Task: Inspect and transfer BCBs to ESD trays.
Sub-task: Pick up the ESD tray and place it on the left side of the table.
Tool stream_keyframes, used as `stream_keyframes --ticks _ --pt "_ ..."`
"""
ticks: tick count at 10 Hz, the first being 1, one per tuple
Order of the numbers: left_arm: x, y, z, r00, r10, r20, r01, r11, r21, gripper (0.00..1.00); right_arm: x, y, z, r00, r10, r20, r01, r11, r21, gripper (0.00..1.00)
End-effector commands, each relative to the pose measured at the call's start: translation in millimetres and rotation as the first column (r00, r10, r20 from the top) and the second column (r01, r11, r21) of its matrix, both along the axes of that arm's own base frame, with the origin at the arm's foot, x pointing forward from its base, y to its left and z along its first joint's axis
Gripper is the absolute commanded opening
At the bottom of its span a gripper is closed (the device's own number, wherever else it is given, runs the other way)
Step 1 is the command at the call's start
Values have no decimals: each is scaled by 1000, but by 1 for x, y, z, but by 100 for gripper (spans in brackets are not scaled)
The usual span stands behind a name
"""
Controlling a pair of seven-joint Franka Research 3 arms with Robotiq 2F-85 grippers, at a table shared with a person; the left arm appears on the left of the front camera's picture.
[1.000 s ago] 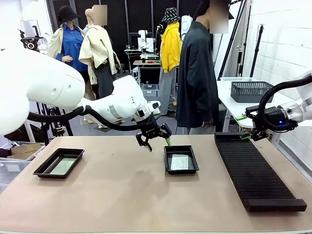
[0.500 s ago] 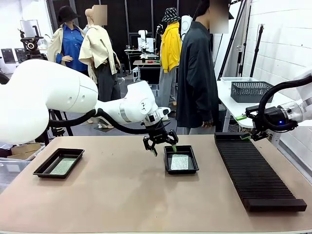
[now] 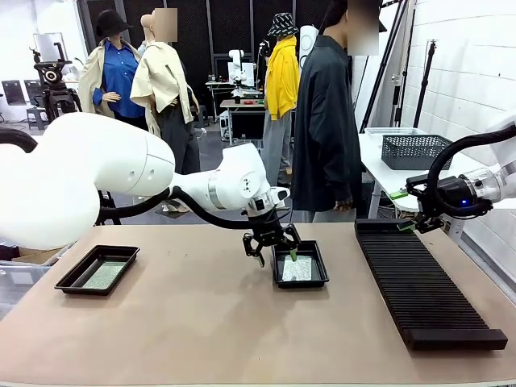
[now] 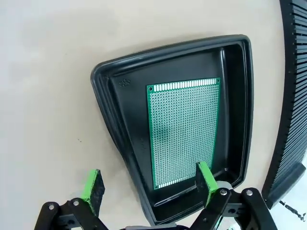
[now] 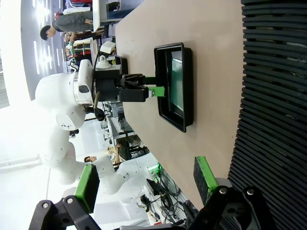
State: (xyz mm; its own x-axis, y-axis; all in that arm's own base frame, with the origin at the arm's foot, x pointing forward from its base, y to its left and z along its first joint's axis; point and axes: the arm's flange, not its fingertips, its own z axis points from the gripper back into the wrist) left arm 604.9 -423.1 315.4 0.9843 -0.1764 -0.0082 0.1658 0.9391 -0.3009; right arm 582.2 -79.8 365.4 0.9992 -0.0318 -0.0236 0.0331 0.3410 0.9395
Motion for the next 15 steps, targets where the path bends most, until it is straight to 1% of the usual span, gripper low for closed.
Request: stream_keyframes --ticks 1,10,11,12,15 --pt "0 3 2 1000 2 9 -2 1000 -4 100 -1 3 2 1000 -3 -8 3 1000 -5 100" --pt "0 3 2 1000 2 9 -2 1000 -4 100 -1 3 2 1000 -3 -8 3 1000 -5 100" --pt "1 0 0 1000 1 0 -1 1000 -2 95 -1 3 2 1000 -3 -8 3 1000 -5 100" --pt "-1 11 2 1000 15 15 -14 1000 -22 81 -1 3 2 1000 -3 -8 3 1000 -5 100" --pt "-6 26 4 1000 29 12 -29 1000 12 22 -1 3 2 1000 -3 -8 3 1000 -5 100"
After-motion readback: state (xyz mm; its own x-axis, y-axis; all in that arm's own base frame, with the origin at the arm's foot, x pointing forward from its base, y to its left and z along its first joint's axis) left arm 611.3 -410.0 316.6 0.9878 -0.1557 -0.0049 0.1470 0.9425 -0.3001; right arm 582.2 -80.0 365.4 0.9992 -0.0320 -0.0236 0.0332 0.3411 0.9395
